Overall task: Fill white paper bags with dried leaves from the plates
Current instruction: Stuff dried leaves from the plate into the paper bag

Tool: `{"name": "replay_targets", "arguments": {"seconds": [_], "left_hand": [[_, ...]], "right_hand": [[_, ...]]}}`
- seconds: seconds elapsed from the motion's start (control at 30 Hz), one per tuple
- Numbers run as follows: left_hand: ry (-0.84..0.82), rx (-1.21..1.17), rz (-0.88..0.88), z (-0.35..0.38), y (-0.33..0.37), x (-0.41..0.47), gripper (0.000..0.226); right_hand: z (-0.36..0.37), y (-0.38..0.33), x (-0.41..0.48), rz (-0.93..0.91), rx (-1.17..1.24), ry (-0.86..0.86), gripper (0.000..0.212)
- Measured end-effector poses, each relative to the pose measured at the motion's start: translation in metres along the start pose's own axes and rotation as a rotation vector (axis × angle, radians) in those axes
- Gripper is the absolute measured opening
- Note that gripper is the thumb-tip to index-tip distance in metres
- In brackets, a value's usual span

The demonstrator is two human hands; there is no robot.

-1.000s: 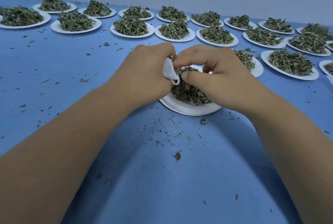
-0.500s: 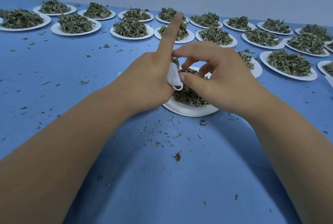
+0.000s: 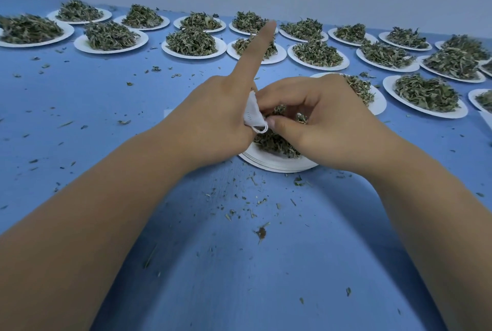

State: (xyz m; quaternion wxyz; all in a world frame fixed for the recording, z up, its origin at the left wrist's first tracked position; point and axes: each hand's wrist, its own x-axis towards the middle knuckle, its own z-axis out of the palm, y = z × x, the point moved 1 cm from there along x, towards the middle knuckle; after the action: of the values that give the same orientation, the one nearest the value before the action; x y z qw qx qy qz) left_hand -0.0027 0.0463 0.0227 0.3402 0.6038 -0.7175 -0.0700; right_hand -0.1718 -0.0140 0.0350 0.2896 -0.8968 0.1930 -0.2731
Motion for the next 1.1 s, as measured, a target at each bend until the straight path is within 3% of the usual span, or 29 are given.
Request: {"name": "replay_targets", "arguments": {"seconds": [0.27, 0.47, 0.6, 0.77, 0.97, 1.1], "left_hand": [[-0.048, -0.034, 0.038, 0.001, 0.005, -0.002, 0.118], [-0.030, 0.007, 0.070, -0.001, 0.008, -0.001, 0.118], [0.026, 0.019, 0.184, -0.006, 0.017, 0.002, 0.108], [0.072, -0.021, 0.237, -0.007, 0.022, 0.002, 0.102], [0.210, -0.052, 0.255, -0.003, 0.010, 0.003, 0.090], [0.173, -0.197, 0.097, -0.003, -0.005, 0.004, 0.091]], "right_hand": [[0.003, -0.005, 0.001, 0.057, 0.029, 0.164, 0.015], [0.002, -0.006, 0.005, 0.124, -0.042, 0.242, 0.020], [-0.002, -0.003, 0.006, 0.235, 0.205, 0.143, 0.041], [-0.002, -0.004, 0.006, 0.254, 0.433, 0.011, 0.040], [0.002, -0.002, 0.009, 0.253, 0.616, 0.071, 0.043], [0.004, 0.002, 0.009, 0.249, 0.620, 0.121, 0.044]]}}
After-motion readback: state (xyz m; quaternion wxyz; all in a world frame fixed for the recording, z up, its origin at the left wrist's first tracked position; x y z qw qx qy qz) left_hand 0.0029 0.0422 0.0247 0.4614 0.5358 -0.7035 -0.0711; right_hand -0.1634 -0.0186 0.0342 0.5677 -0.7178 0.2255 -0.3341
